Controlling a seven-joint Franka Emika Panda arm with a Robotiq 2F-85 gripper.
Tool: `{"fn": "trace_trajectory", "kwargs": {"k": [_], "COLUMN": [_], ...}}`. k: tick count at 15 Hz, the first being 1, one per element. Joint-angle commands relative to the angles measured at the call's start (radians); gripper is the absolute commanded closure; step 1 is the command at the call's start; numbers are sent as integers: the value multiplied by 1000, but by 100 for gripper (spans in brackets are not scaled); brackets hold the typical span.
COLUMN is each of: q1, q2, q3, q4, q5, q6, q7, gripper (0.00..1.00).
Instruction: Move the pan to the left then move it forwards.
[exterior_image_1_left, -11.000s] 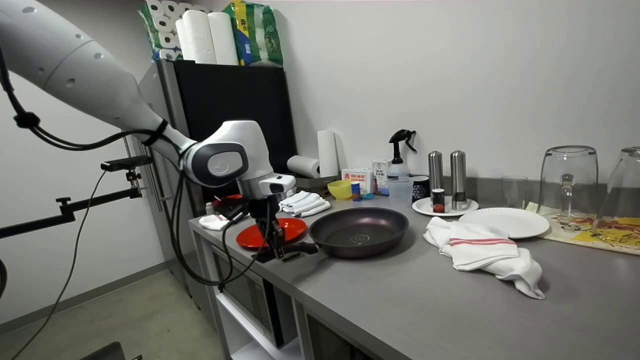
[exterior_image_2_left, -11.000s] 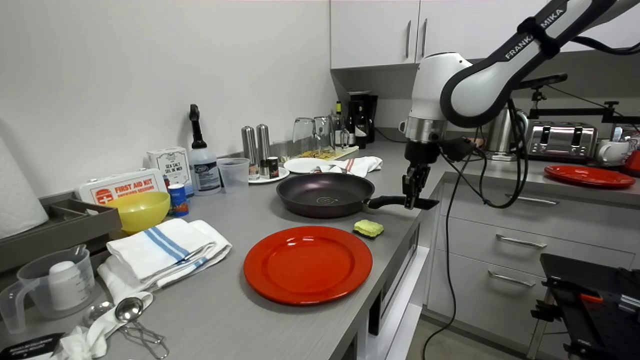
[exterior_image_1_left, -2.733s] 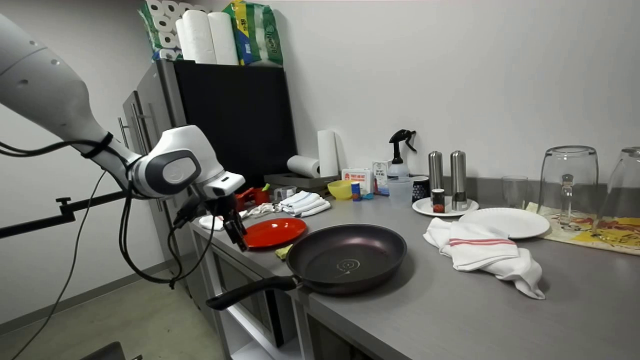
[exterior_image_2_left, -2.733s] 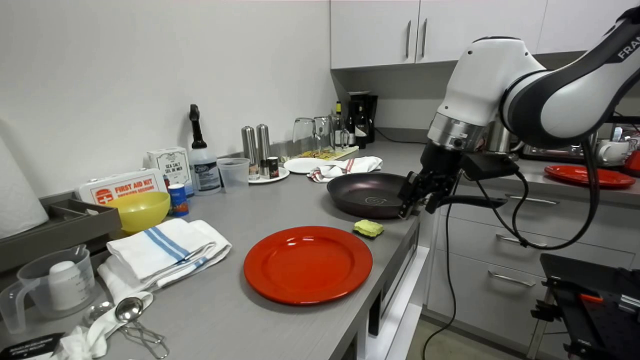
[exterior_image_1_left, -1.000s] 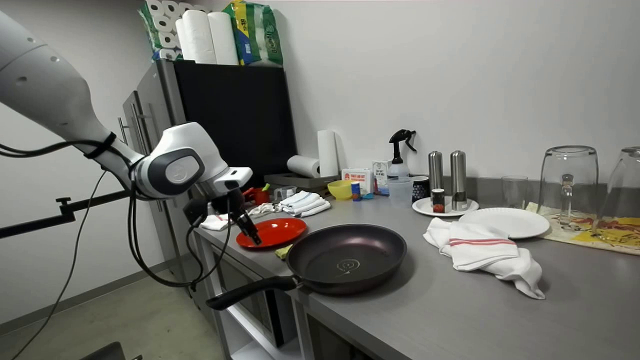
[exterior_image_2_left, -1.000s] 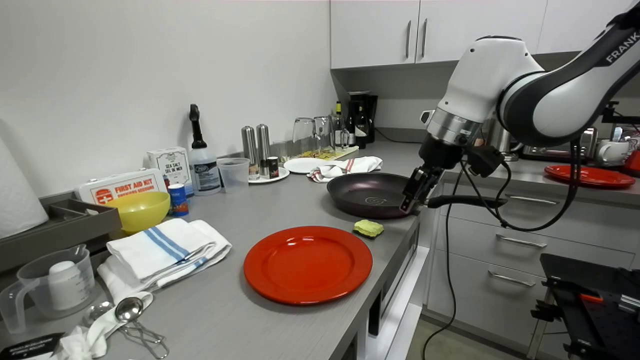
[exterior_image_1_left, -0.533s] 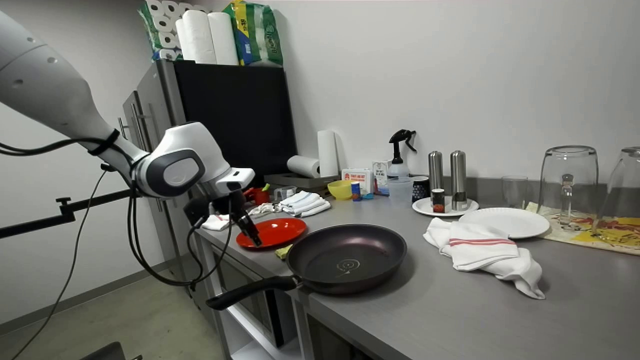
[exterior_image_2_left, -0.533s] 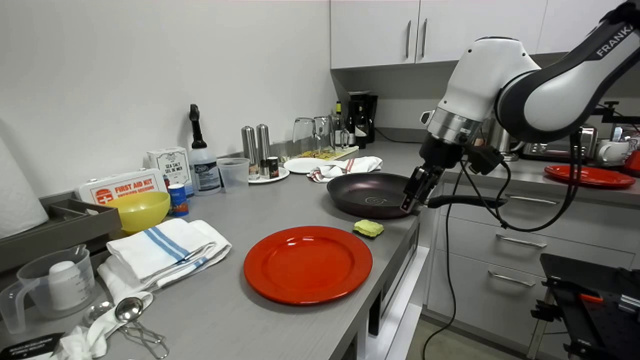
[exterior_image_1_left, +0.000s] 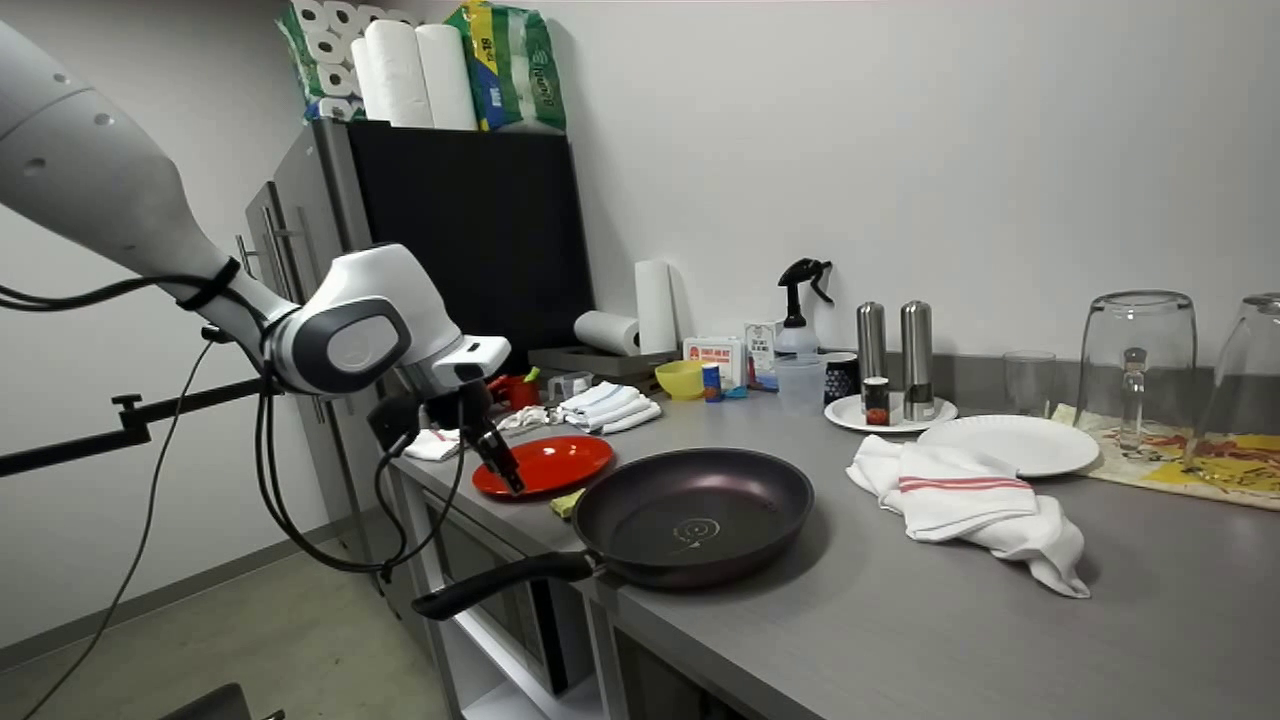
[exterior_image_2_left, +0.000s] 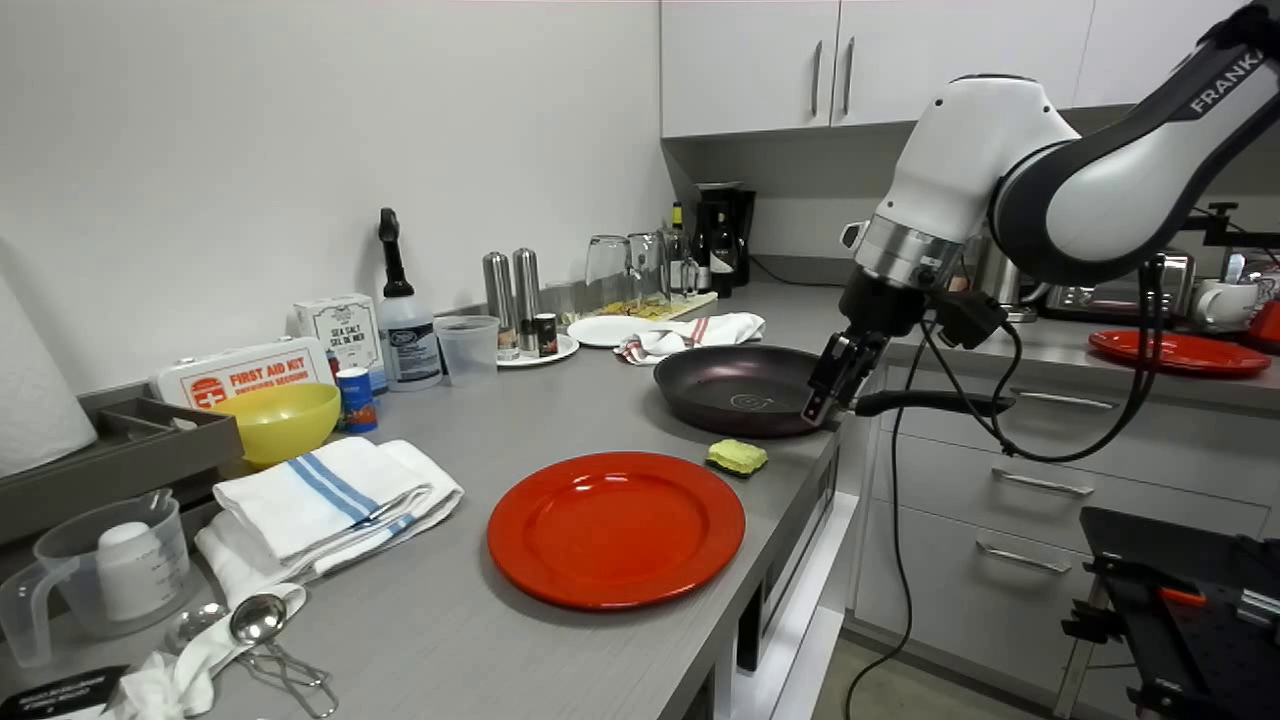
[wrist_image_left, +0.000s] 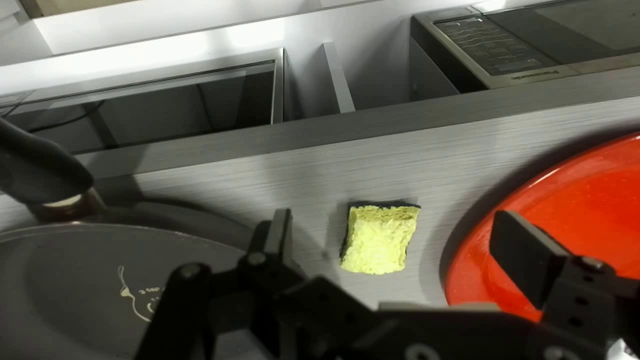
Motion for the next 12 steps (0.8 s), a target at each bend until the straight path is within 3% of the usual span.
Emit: {"fn": "trace_trajectory", "kwargs": {"k": [1, 5, 12], "q1": [19, 47, 44], "q2": [-17, -34, -36], "q3": [-6, 1, -2], "q4": [8, 17, 31], "q5": [33, 80, 62], "q6": [-46, -82, -136], "q7": [-25, -37, -33], "gripper": [0, 0, 0]}}
